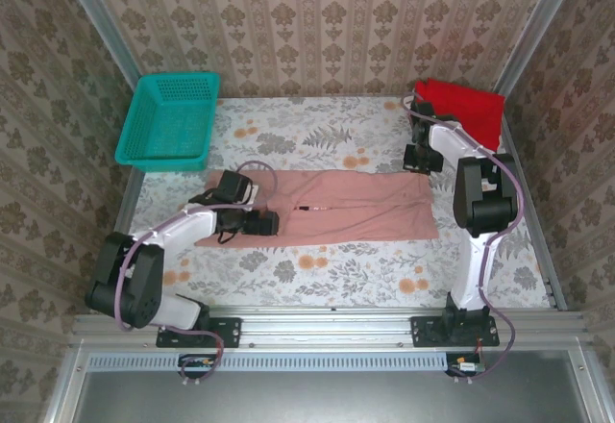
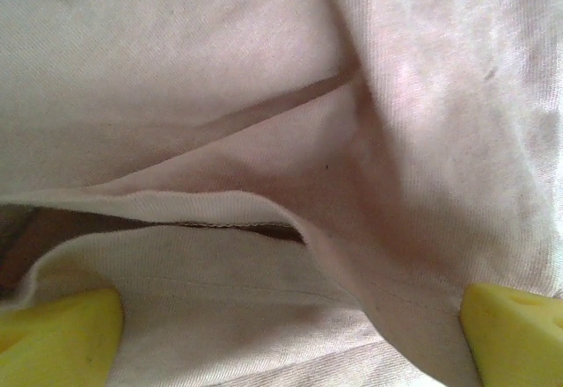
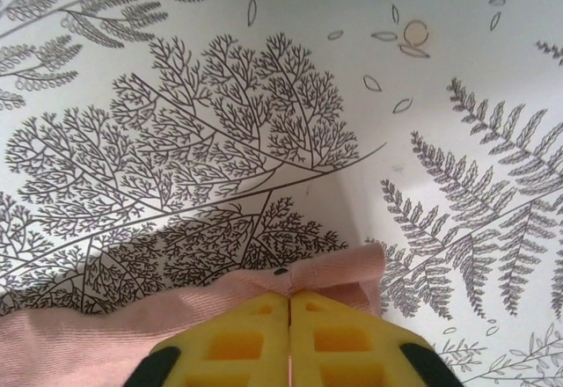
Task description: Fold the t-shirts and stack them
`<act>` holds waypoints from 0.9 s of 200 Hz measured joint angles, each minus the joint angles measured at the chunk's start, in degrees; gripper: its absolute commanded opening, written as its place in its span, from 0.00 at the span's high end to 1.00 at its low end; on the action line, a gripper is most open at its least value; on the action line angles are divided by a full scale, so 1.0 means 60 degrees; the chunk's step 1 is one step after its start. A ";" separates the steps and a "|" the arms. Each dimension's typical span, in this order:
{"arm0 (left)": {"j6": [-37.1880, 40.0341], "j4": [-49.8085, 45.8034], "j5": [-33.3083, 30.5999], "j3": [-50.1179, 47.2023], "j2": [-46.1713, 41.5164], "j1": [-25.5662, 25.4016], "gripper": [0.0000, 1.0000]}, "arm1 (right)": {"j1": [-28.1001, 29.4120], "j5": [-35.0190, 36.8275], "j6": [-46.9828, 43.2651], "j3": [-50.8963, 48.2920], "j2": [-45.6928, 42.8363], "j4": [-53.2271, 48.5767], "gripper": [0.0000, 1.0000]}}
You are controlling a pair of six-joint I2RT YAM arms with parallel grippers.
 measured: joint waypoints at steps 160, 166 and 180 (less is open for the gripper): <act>0.0015 0.1140 -0.0233 0.3399 0.3694 -0.2608 0.12 | 0.1198 -0.0015 0.1526 -0.6572 -0.4466 0.1184 0.70; 0.0015 0.1155 -0.0211 0.3399 0.3738 -0.2528 0.11 | 0.1198 -0.0007 0.1515 -0.6561 -0.4320 0.1235 0.72; 0.0015 0.1271 -0.0178 0.3340 0.3799 -0.2346 0.11 | 0.1202 0.0004 0.1526 -0.6419 -0.4051 0.1220 0.83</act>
